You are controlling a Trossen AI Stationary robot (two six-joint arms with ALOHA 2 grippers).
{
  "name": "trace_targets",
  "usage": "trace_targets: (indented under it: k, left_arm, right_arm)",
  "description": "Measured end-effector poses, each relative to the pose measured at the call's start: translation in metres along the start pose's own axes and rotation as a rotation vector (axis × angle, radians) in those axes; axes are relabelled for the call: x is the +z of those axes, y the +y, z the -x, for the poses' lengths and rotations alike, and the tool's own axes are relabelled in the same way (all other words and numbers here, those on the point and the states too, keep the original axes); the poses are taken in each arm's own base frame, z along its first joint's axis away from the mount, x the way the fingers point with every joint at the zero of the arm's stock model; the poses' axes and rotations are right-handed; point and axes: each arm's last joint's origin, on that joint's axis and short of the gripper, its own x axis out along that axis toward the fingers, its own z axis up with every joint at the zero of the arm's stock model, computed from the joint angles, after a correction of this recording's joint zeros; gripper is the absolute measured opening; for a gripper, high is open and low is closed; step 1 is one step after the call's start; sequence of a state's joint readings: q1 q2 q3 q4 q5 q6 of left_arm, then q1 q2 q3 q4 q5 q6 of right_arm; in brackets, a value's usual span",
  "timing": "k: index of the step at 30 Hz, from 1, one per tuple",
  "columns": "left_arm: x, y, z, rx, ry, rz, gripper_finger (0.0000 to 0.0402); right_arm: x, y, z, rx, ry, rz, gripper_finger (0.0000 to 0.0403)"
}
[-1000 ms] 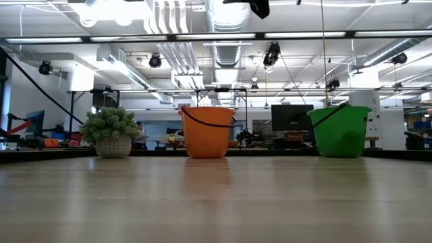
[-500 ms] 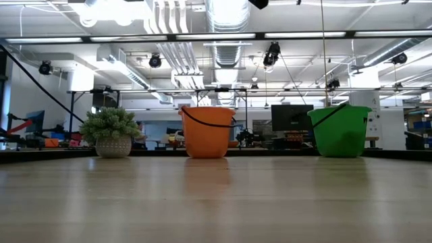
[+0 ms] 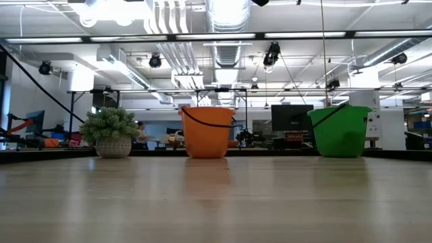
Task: Organize candy in baskets
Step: Put the red candy into the green bucket
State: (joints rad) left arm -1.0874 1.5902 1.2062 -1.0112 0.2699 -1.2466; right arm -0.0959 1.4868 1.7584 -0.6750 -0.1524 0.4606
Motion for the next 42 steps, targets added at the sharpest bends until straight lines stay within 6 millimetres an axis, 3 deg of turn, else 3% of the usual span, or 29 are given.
trace_targets:
  k: [8, 14, 18, 33, 42]
  left_arm:
    - [0.003, 0.003, -0.031, -0.088, -0.100, 0.048, 0.0153]
    - [-0.007, 0.018, -0.055, -0.044, -0.030, 0.090, 0.0153]
    - [-0.015, 0.016, -0.066, -0.116, -0.022, 0.095, 0.0153]
    - [-0.018, 0.017, -0.073, -0.141, -0.083, 0.136, 0.0153]
    - [-0.015, 0.031, -0.093, -0.205, -0.085, 0.193, 0.0153]
  right_arm:
    - [-0.006, 0.012, -0.002, 0.033, 0.020, 0.019, 0.0148]
    - [-0.008, 0.015, -0.002, 0.040, 0.024, 0.022, 0.0148]
    - [-0.008, 0.015, -0.002, 0.041, 0.024, 0.022, 0.0148]
    - [-0.007, 0.015, -0.002, 0.042, 0.021, 0.036, 0.0148]
    - [-0.007, 0.015, -0.002, 0.042, 0.020, 0.039, 0.0148]
